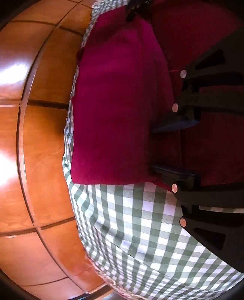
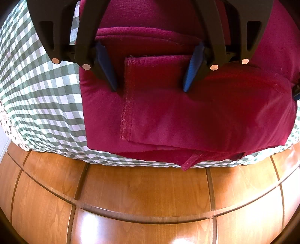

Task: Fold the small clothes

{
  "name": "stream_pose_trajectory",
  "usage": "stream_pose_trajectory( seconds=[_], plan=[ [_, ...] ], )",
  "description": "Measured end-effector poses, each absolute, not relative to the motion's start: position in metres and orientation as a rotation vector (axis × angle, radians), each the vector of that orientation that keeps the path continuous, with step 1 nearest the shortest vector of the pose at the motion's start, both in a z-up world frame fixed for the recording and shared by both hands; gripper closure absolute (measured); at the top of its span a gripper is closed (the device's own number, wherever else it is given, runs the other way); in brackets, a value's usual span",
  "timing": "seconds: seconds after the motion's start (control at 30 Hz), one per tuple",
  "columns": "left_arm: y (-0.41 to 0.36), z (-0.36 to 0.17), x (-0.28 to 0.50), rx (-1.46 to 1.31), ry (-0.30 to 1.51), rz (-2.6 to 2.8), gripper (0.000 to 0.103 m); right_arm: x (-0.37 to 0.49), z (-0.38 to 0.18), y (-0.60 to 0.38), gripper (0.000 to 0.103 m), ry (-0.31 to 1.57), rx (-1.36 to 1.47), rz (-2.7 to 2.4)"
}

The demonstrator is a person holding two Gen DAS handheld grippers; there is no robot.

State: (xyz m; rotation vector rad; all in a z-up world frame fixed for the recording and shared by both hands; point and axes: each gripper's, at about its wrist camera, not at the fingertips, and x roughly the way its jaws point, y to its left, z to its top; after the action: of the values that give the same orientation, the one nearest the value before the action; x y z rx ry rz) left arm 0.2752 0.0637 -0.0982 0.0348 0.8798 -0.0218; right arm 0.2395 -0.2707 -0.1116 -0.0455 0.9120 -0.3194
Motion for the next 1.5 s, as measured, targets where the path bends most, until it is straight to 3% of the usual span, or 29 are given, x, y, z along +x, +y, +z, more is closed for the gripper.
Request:
stream_pose_trajectory(
  seconds=[0.1,0.2,0.33,0.47,1.1,1.5],
  plan=[
    [0.068,-0.088,0.263,-0.008,0.865,-0.009,0.066,0.239,-0.111,-0.271,0.032,0.911,-0.044,-0.319],
    [0.067,-0.076,0.244,-0.009,0.83,0.006,0.053,0.239,-0.111,-0.272,0.028,0.91,-0.043,-0.33],
    [0.07,-0.062,0.219,-0.035,0.797,0.008,0.051,0.238,-0.108,-0.274,0.019,0.906,-0.043,-0.351],
    [0.07,-0.053,0.195,-0.024,0.771,0.009,0.047,0.229,-0.099,-0.272,0.017,0.891,-0.029,-0.368],
    [0.093,-0.073,0.142,-0.04,0.827,0.021,0.045,0.144,-0.085,-0.268,0.017,1.003,-0.029,-0.314],
    [0.137,-0.088,0.097,-0.052,0.907,-0.015,0.046,0.042,-0.086,-0.295,0.017,1.071,0.085,-0.273]
  ],
)
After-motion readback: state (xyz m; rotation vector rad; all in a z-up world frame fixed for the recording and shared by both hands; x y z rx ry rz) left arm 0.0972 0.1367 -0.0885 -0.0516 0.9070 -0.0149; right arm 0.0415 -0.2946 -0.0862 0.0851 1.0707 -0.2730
